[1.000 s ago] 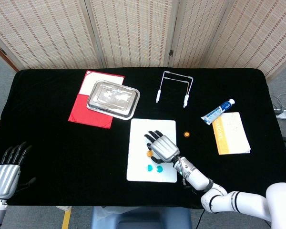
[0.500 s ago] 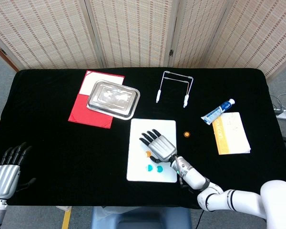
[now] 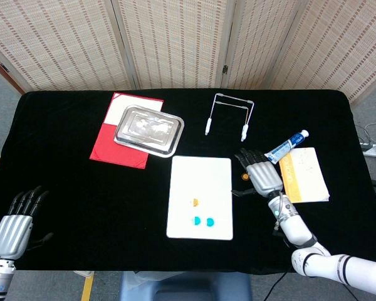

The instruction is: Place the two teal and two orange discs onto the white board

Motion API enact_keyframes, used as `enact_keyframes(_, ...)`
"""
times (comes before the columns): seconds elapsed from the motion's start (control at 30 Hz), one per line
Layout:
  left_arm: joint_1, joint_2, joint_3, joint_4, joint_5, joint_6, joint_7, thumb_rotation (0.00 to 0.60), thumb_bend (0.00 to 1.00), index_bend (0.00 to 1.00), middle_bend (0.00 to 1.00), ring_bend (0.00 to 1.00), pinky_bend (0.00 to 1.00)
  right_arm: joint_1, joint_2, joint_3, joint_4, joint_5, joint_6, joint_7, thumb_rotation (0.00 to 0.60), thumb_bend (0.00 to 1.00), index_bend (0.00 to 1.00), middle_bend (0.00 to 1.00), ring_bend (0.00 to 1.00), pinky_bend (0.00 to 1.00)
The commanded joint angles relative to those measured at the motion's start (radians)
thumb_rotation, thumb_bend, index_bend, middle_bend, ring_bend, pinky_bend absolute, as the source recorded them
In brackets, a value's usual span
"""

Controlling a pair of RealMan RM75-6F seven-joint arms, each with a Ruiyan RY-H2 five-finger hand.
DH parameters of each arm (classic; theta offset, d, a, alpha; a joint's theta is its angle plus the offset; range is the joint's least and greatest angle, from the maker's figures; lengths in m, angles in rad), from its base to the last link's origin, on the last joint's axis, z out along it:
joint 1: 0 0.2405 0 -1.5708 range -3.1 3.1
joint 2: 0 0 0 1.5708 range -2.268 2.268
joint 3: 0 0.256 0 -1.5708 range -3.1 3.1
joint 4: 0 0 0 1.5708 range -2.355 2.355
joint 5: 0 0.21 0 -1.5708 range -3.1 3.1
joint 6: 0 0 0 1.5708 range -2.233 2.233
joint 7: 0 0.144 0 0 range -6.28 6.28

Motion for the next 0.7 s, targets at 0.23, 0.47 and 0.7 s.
enact_keyframes(0.23, -0.001, 0.008, 0.004, -0.033, 0.012, 0.006, 0.029, 0.600, 0.19, 0.00, 0.00, 0.00, 0.00, -0.039, 0.036, -0.050, 0.073, -0.080, 0.017, 0.059, 0.062, 0.25, 0.07, 0.00, 0.00, 0.00)
enact_keyframes(0.47, 0.000, 0.010, 0.006, -0.045, 0.014, 0.007, 0.042, 0.600, 0.19, 0.00, 0.00, 0.00, 0.00, -0.019, 0.025, -0.079, 0.126, -0.155, -0.005, 0.051, 0.600, 0.37, 0.17, 0.00, 0.00, 0.00)
enact_keyframes(0.7, 0.000, 0.009, 0.006, -0.041, 0.006, 0.003, 0.042, 0.600, 0.19, 0.00, 0.00, 0.00, 0.00, 0.001, -0.009, -0.089, 0.163, -0.165, -0.024, 0.016, 0.600, 0.43, 0.17, 0.00, 0.00, 0.17)
